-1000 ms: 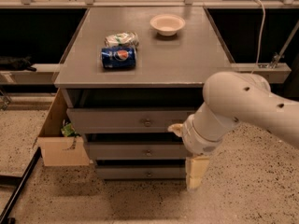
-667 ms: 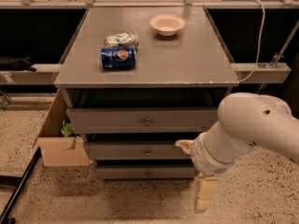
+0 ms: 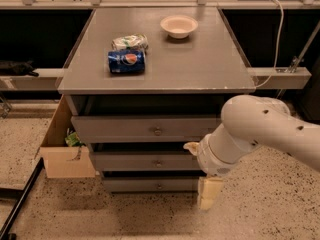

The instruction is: Open middle drawer

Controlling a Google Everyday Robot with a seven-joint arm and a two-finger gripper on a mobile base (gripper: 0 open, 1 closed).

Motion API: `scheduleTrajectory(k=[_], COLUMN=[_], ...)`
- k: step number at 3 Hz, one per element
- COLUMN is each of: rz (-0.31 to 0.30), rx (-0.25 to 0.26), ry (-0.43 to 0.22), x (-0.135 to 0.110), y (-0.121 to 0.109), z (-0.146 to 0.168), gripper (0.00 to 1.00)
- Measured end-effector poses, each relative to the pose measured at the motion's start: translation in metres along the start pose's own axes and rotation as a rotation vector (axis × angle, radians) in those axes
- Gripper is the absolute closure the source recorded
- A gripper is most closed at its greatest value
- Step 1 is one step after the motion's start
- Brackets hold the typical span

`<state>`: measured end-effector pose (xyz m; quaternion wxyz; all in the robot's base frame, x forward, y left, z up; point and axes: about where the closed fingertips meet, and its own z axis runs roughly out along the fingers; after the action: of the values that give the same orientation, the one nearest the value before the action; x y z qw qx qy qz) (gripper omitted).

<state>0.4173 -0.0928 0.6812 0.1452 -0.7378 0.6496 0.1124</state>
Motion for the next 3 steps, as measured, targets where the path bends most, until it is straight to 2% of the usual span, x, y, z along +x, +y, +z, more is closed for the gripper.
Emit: scheduleTrajectory(k=[1,2,3], rz=[0.030,0.033,0.068], rx=[0.002,-0.001,-0.007], ry=[-0.002,-0.002,0.048], x=[0.001,0.001,0.007], y=[-0.021,-0.021,-0.022], z=[0.019,0.021,0.036], gripper=[0.00,0.00,0.00])
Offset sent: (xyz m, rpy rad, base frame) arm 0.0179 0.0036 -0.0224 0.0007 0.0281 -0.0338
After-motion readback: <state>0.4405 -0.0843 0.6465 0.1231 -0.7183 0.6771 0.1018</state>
